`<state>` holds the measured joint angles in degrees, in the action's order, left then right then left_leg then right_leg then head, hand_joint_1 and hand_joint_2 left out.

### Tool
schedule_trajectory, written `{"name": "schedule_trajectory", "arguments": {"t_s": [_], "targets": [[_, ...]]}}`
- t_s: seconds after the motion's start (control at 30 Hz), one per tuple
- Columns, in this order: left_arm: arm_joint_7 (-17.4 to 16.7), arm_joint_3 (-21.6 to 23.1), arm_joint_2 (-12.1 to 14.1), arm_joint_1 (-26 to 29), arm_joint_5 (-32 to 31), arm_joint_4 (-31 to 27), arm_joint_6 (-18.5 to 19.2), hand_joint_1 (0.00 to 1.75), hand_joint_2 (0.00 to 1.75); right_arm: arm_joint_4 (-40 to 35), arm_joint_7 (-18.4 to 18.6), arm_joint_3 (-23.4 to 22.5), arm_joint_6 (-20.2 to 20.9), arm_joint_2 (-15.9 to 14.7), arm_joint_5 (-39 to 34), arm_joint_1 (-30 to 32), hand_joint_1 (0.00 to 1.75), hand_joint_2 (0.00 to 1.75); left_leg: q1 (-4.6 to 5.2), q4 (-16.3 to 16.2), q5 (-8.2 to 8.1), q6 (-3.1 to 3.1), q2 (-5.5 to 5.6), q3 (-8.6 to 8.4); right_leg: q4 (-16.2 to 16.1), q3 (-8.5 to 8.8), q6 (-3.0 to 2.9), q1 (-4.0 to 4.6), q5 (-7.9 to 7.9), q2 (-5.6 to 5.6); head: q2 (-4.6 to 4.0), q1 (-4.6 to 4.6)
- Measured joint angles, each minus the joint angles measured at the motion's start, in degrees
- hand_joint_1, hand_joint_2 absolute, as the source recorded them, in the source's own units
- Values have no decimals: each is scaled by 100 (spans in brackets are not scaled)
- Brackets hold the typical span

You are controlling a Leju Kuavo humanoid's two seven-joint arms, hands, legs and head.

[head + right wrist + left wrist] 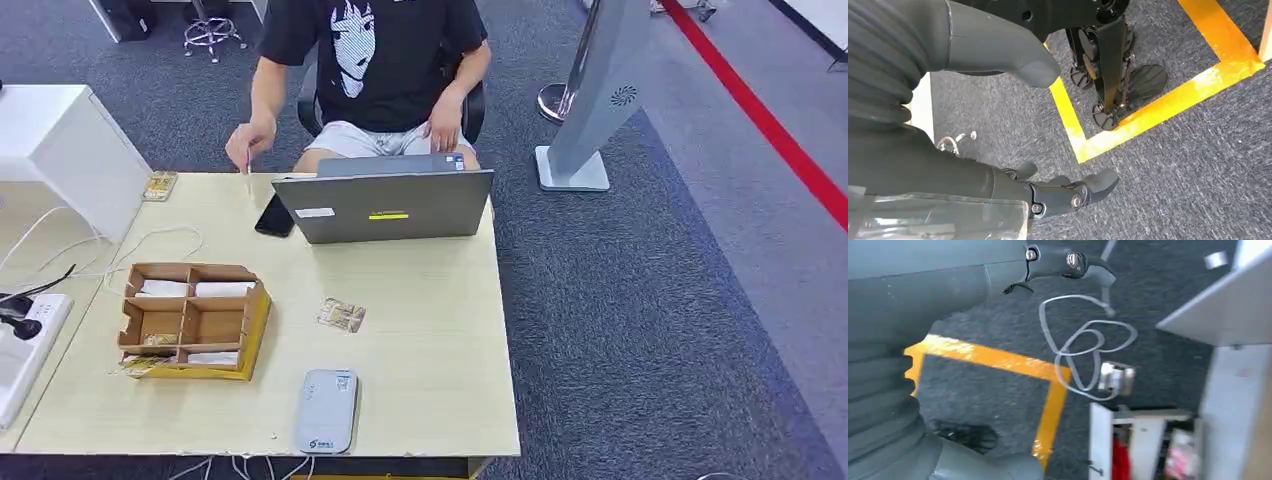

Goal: Pass the card to the sensor for recognition and then transmit it.

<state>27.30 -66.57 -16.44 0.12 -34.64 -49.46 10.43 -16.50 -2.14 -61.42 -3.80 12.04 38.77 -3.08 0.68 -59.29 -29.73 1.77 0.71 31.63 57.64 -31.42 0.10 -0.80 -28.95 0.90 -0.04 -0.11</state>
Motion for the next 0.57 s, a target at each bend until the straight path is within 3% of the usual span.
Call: {"name": "schedule_trajectory", "arguments": {"t_s": [0.03, 0.07, 0.1, 0.13, 0.17, 0.27, 0.33, 0.37, 0.43, 0.47, 0.5, 0.53, 0.57], "targets": [[-40, -53, 46, -36, -42, 179, -60, 16, 175, 0, 0, 0, 13, 0, 33, -1, 0, 175, -1, 0, 0, 0, 0, 0, 0, 0, 0, 0, 0, 0, 0, -2], [-78, -103, 92, -65, -107, 361, -124, 175, 175, 0, -2, 0, 33, 0, 74, -3, 0, 175, 0, 0, 0, 0, -1, -1, 0, 0, 0, 0, 0, 1, 0, 0], [-116, -134, 156, -103, -169, 553, -171, 175, 175, 0, -13, 0, 68, -2, 90, -3, 5, 175, 0, 0, 0, 0, 0, 0, 0, -1, 0, 0, 0, 0, 0, -2], [-160, -162, 215, -127, -223, 752, -204, 175, 175, 0, -22, 0, 90, -2, 116, -5, 44, 175, -1, 0, 0, 0, 0, 0, 0, -1, 0, 1, 0, 0, 0, 0], [-197, -186, 259, -141, -278, 931, -221, 175, 175, 0, -35, 0, 112, -2, 149, -7, 136, 175, -1, 0, 0, 0, -1, -1, 0, -1, 0, 1, 0, 1, 0, -2], [-324, -256, 396, -197, -403, 1468, -278, 175, 175, 0, -77, 0, 184, -2, 206, -9, 154, 175, -2, 0, 0, 0, 0, 0, 0, -1, 0, 1, 0, 0, 0, 2], [-415, -269, 470, -233, -485, 1795, -315, 175, 175, 0, -87, -2, 186, -2, 241, -11, 154, 175, -1, 0, 0, 0, 0, 0, 0, -1, 0, 1, 0, 0, 0, 2], [-463, -269, 505, -241, -529, 1922, -319, 175, 175, 0, -87, -9, 177, -2, 245, -13, 129, 175, -1, 0, 0, 0, -1, 0, 0, -1, 0, 1, 0, 1, 0, 0], [-568, -269, 549, -260, -608, 2156, -343, 175, 175, 0, -85, -20, 138, -2, 260, -21, 129, 175, 0, 0, 0, 0, -1, 0, 0, 0, 0, 0, 0, 1, 0, -2], [-645, -269, 573, -271, -661, 2258, -392, 164, 175, 0, -79, -28, 138, -2, 274, -25, 0, 175, 0, 0, 0, 0, -1, 0, 0, 0, 0, 0, 0, 1, 0, 0], [-721, -269, 597, -283, -715, 2381, -440, 44, 175, 0, -66, -46, 136, -2, 291, -31, 0, 175, 0, 0, 0, 0, -1, 0, 0, 0, 0, 0, 0, 1, 0, -2], [-763, -269, 615, -289, -748, 2469, -464, 44, 175, 0, -59, -55, 138, -2, 315, -35, 0, 175, 0, 0, 0, 0, -1, 0, 0, 0, 0, 0, 0, 1, 0, 0], [-818, -269, 628, -293, -774, 2537, -495, 0, 175, 0, -55, -57, 144, -2, 363, -35, 0, 175, 0, 0, 0, 0, 0, -1, 0, -1, 0, 0, 0, 1, 0, 0]]}}
